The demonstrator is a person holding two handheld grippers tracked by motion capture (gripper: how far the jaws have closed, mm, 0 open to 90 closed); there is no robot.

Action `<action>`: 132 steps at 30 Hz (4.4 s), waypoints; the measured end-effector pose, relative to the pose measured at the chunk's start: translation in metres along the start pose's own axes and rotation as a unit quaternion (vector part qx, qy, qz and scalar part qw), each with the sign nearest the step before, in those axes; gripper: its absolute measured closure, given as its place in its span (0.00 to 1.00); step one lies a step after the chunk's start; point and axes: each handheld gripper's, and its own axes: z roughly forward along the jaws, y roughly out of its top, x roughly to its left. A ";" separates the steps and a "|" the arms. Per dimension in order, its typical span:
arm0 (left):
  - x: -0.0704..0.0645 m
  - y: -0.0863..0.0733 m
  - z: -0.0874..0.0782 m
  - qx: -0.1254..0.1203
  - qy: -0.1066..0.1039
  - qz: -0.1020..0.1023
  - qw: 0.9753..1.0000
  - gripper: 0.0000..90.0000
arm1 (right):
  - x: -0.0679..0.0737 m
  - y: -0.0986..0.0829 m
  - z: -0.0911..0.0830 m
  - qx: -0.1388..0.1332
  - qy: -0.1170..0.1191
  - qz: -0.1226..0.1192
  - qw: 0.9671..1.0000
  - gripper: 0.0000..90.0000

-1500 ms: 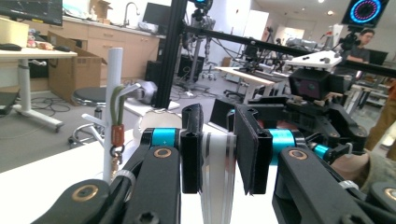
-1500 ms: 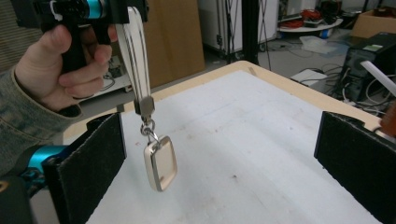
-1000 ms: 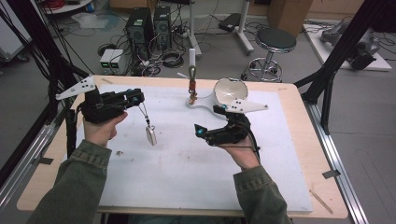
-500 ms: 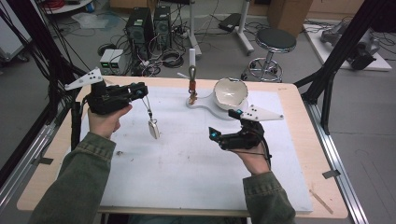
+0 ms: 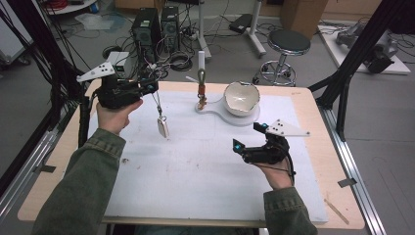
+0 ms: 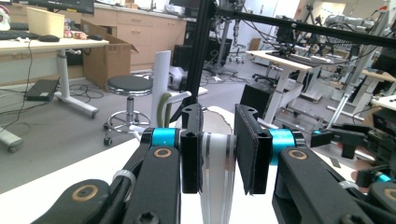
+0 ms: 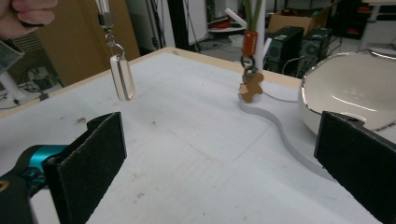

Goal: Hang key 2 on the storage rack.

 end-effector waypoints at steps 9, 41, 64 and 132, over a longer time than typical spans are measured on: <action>0.014 0.004 0.011 0.014 0.011 -0.006 1.000 0.81 | -0.010 -0.015 -0.012 0.004 -0.020 0.011 1.000 0.01; 0.044 0.023 0.043 0.030 0.056 -0.005 0.998 0.81 | -0.031 -0.062 -0.050 0.012 -0.087 0.020 0.996 0.01; 0.061 0.037 0.088 0.048 0.089 -0.013 0.995 0.81 | -0.037 -0.073 -0.063 -0.006 -0.098 0.032 0.995 0.01; 0.054 0.035 0.156 0.076 0.100 -0.012 0.992 0.80 | -0.042 -0.083 -0.063 0.004 -0.103 0.046 0.994 0.01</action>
